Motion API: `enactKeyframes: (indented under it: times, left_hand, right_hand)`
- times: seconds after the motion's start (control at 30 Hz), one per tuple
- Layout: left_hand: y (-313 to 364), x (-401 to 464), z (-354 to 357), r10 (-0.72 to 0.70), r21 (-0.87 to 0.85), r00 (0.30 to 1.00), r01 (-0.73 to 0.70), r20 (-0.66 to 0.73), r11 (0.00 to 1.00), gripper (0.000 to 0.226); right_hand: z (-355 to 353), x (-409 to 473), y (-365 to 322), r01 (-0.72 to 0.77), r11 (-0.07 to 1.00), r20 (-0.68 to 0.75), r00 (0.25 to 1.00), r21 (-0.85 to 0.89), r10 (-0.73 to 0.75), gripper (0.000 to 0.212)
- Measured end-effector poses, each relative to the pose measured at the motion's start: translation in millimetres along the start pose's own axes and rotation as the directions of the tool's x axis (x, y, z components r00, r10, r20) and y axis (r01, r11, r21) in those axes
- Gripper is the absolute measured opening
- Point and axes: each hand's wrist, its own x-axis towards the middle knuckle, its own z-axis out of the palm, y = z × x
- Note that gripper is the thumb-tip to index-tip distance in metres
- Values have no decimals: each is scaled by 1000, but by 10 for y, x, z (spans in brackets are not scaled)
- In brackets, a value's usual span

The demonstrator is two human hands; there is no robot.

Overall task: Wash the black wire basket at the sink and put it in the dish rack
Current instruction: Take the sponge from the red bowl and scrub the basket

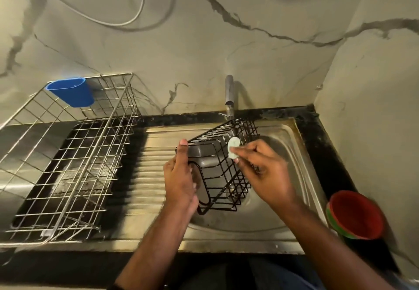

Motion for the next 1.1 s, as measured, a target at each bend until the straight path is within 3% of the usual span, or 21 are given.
enactKeyframes:
  times: [0.07, 0.17, 0.23, 0.3, 0.37, 0.47, 0.6, 0.67, 0.77, 0.87, 0.97, 1.1]
  left_hand:
    - [12, 5, -28, 7, -13, 1000, -7, 21, 1000, 41]
    - [28, -34, -48, 15, -31, 997, -12, 79, 999, 38]
    - [58, -66, -64, 9, -13, 995, -8, 104, 1000, 36]
    - [77, -88, -94, 13, -6, 989, -12, 149, 1000, 35]
    - [93, -109, -114, 14, -6, 982, -13, 191, 1000, 35]
    - [96, -89, -161, -12, 9, 976, 10, 218, 1000, 36]
    - [151, 16, -252, -108, -9, 963, 114, 248, 993, 42]
    - [179, 83, -299, -148, -142, 936, 201, 319, 969, 44]
    - [116, 155, -354, -82, -325, 853, 284, 516, 902, 47]
    - [59, 123, -320, -27, -339, 755, 326, 656, 882, 49]
    - [24, 91, -228, -63, -253, 681, 354, 730, 901, 63]
    - [-46, 74, -146, -109, -235, 732, 351, 673, 907, 64]
  right_hand:
    - [14, 8, -20, -6, 998, 40, 999, 58, 4, 31]
    - [51, 32, 201, -264, 964, -44, 964, -32, 263, 25]
    - [69, 18, 419, -537, 843, -65, 843, -25, 535, 28]
    - [91, -8, 553, -733, 675, 15, 678, 81, 734, 34]
    - [84, -17, 632, -791, 596, 98, 609, 137, 787, 37]
    - [43, 5, 648, -814, 549, 173, 578, 189, 798, 35]
    - [-35, -7, 603, -791, 605, 127, 611, 88, 781, 29]
    - [-93, 5, 568, -747, 663, 74, 665, 43, 744, 31]
    - [-141, 13, 557, -708, 703, 58, 701, -69, 711, 33]
    - [-103, -25, 537, -694, 708, 75, 705, -135, 705, 32]
    - [-61, -4, 550, -657, 710, 52, 724, -251, 688, 30]
    - [-58, 18, 585, -558, 726, 74, 771, -403, 633, 32]
